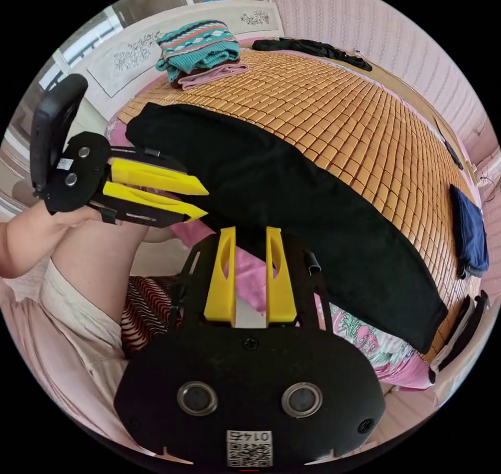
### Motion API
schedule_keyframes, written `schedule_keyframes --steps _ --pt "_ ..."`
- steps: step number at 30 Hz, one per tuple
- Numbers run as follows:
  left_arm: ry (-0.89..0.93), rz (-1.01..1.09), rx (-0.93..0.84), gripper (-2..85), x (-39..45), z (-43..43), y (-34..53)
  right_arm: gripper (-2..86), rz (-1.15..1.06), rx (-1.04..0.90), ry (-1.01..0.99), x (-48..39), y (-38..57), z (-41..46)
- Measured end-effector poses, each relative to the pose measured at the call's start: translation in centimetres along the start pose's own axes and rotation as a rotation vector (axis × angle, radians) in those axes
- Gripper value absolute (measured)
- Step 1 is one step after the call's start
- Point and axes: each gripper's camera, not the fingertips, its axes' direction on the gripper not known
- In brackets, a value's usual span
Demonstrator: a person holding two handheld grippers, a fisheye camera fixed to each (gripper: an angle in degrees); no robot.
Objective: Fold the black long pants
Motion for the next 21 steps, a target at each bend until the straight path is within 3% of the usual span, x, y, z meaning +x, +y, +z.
schedule_keyframes --steps 4,9,13,18,21 --pt "-0.049 0.004 -0.054 2.3 0.4 1.1 0.2 1.8 0.020 -0.053 0.029 0.3 0.4 1.3" --pt "-0.068 0.029 0.019 -0.7 1.4 -2.3 2.2 1.0 -0.027 0.013 0.042 -0.8 2.3 -1.5" --pt "-0.015 -0.011 -0.017 -0.1 1.3 -0.1 3.5 1.7 -0.037 -0.138 -0.007 -0.7 3.4 2.1" --pt "-0.024 -0.026 -0.010 4.5 1.5 0.6 4.6 6.1 0.052 -0.057 -0.056 1.1 5.4 0.6" --pt "-0.038 -0.055 0.091 6.0 1.4 -1.5 5.4 7.0 0.260 0.067 -0.098 5.7 9.1 -1.4"
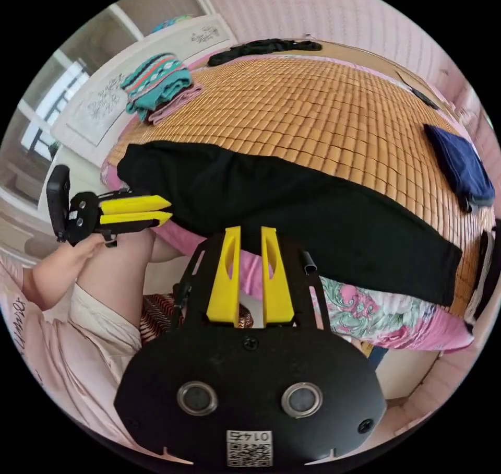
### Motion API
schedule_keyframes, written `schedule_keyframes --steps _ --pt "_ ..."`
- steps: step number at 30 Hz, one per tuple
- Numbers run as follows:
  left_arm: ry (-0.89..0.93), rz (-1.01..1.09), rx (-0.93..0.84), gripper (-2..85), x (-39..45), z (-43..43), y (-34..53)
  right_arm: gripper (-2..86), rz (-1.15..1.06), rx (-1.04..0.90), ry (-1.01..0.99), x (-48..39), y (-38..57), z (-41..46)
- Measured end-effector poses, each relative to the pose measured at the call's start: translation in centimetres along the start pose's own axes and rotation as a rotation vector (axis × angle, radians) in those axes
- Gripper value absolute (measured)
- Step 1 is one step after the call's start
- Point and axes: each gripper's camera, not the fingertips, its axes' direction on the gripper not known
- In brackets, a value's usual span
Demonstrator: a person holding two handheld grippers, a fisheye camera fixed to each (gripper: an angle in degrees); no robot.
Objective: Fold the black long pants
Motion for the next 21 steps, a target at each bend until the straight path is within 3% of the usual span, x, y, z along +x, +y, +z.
schedule_keyframes --steps 5,8,13,16,21 --pt "0.047 -0.020 0.069 6.2 0.6 -0.6 0.3 8.4 0.525 0.294 -0.032 11.6 8.3 -3.9" --pt "0.045 -0.034 0.056 6.3 1.2 0.9 0.2 10.0 0.664 0.423 0.040 14.3 11.5 -5.6" --pt "0.037 -0.014 0.029 6.2 2.4 2.4 -0.2 14.5 0.757 0.405 0.355 16.8 11.4 -7.0" --pt "0.038 0.015 0.022 5.0 3.0 3.2 0.3 10.5 0.766 0.334 0.317 18.7 10.2 -5.6" --pt "0.024 0.057 0.027 3.5 4.0 3.1 1.1 1.9 0.730 0.317 0.423 17.6 9.3 -4.4"
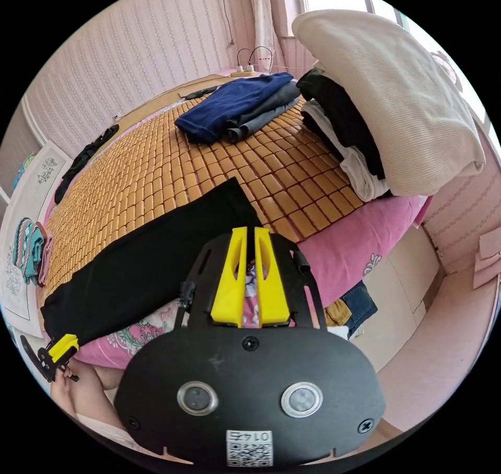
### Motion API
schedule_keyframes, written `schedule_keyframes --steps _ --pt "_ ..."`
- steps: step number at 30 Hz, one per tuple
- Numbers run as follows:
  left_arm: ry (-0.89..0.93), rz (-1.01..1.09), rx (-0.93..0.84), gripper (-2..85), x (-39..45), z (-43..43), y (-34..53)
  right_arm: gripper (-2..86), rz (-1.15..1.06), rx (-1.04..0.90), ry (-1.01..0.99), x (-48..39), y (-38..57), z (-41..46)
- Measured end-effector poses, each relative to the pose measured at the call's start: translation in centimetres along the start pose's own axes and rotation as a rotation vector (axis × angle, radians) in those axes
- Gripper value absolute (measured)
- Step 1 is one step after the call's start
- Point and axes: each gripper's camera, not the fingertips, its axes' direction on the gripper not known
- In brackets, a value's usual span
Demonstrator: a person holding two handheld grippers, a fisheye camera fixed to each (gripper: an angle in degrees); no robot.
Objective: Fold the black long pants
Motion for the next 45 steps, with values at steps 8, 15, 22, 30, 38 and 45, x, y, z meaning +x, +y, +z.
schedule_keyframes --steps 8,15,22,30,38,45 --pt "0.019 -0.026 -0.015 4.1 -0.1 0.3 0.3 5.1 0.007 -0.039 -0.042 -2.0 -1.8 -0.9" --pt "0.047 -0.107 0.054 4.3 -0.4 -2.2 2.1 1.4 -0.026 0.100 -0.097 -9.3 -1.7 -6.3" --pt "-0.007 -0.051 0.051 -0.4 2.4 0.2 4.5 -0.8 -0.950 -0.192 -0.229 -41.9 2.6 -4.8" --pt "-0.075 -0.081 0.188 -1.0 4.3 0.9 7.5 -0.8 -1.222 -0.404 -0.090 -59.7 1.0 -0.8" --pt "-0.057 -0.088 0.176 -1.0 4.6 1.8 7.4 -1.0 -1.362 -0.698 0.053 -70.6 -2.8 1.5" --pt "-0.028 -0.079 0.164 -1.0 4.8 3.1 6.9 -0.9 -1.438 -0.804 0.222 -77.2 -3.6 3.1"
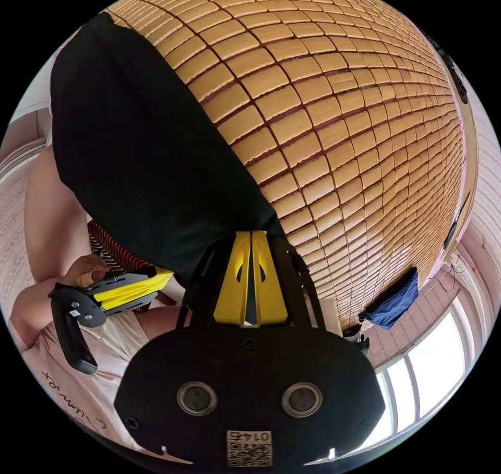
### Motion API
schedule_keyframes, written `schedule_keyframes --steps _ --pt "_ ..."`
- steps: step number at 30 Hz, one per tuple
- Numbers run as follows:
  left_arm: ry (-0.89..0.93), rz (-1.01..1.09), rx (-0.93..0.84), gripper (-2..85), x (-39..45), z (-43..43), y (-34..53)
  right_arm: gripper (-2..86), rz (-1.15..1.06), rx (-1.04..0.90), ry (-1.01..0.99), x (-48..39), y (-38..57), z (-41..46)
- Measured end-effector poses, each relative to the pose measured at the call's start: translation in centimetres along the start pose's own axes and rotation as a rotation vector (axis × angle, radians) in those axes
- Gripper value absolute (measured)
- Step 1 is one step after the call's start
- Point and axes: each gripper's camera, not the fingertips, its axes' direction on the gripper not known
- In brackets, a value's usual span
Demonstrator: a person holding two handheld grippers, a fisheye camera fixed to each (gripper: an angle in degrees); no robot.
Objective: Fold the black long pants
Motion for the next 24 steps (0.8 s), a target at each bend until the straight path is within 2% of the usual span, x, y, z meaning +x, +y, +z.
schedule_keyframes --steps 7,11,15,19,24 --pt "0.018 0.028 -0.067 -1.0 0.7 1.6 -1.7 -0.9 -0.022 -0.041 0.038 0.7 -2.9 -2.0" --pt "-0.064 0.203 -0.119 -1.0 3.0 2.9 -3.0 -0.9 -0.040 -0.063 0.029 1.7 -3.9 -2.5" --pt "0.008 0.165 -0.159 -0.8 2.2 4.3 -4.4 -1.0 -0.041 -0.061 -0.047 3.6 -4.1 -2.6" --pt "-0.045 0.254 -0.205 -0.9 3.9 5.5 -5.6 -1.0 -0.038 0.000 -0.074 4.8 -3.0 -2.3" --pt "0.030 0.181 -0.304 -1.0 2.3 5.7 -9.4 -1.0 -0.087 0.041 -0.088 5.9 -1.0 -2.0"
